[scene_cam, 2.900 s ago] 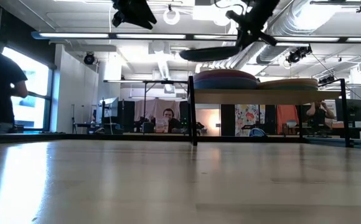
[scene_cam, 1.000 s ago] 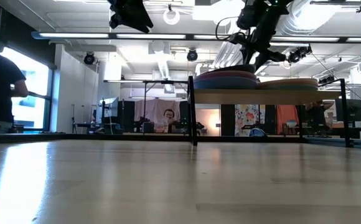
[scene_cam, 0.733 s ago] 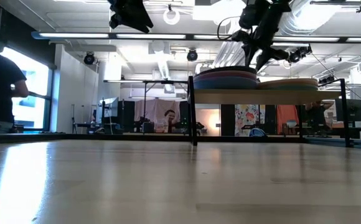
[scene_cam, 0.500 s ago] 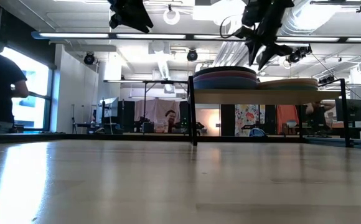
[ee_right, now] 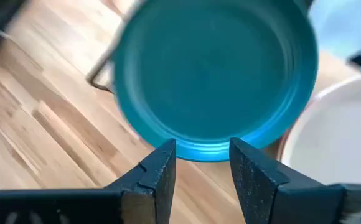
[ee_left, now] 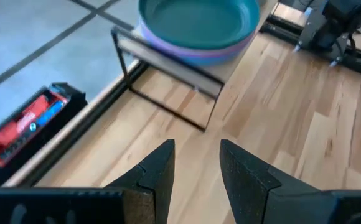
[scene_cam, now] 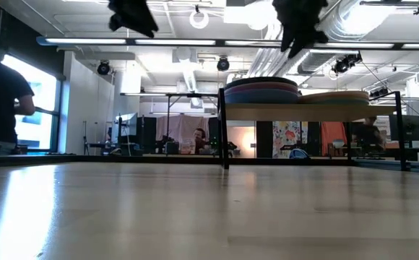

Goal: Place and stack plates onto a shelf
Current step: Return to Home Position

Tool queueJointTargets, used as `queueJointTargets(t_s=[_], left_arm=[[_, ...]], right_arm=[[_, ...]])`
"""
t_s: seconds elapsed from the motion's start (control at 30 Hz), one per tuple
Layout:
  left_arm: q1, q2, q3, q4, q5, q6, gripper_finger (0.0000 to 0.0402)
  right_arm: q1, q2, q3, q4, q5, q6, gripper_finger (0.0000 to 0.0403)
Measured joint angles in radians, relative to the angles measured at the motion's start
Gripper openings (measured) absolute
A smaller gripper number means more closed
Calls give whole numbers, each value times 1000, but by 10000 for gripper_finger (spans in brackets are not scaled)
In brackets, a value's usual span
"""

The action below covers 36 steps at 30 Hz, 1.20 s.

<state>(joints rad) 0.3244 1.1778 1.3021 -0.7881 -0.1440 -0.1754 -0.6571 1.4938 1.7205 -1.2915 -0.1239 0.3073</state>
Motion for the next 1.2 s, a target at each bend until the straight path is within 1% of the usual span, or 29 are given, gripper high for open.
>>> queueJointTargets(t_s=[0.07,0.2,0.37,0.53,0.7,0.77,0.83,0.9,0.93,1.0,1.07,1.2], left_arm=[[0,-56,-57,10,1,-28,117],[-9,-207,-196,85,5,-32,117],[-28,-401,-374,215,4,-50,117],[-41,-592,-538,349,24,20,117],[-48,-745,-661,400,38,72,117],[-48,-797,-697,404,36,86,117],[-48,-845,-736,407,34,101,117],[-48,-892,-778,420,34,108,117],[-48,-915,-799,428,34,108,117],[-48,-960,-852,442,34,103,117],[-48,-1002,-905,453,34,83,117],[-48,-1078,-999,497,34,47,117]], right_arm=[[45,-43,-1,29,49,2,128],[132,-136,-1,100,123,5,128],[215,-234,-1,130,228,-29,128],[268,-290,-1,130,219,-120,128],[308,-300,-1,130,222,-133,128],[315,-304,-22,155,225,-142,128],[316,-332,-112,238,212,-173,128],[307,-378,-255,360,165,-181,128],[298,-406,-340,436,125,-173,128],[286,-465,-504,591,47,-128,128],[284,-520,-650,742,-5,-59,128],[295,-616,-858,943,-51,44,128]])
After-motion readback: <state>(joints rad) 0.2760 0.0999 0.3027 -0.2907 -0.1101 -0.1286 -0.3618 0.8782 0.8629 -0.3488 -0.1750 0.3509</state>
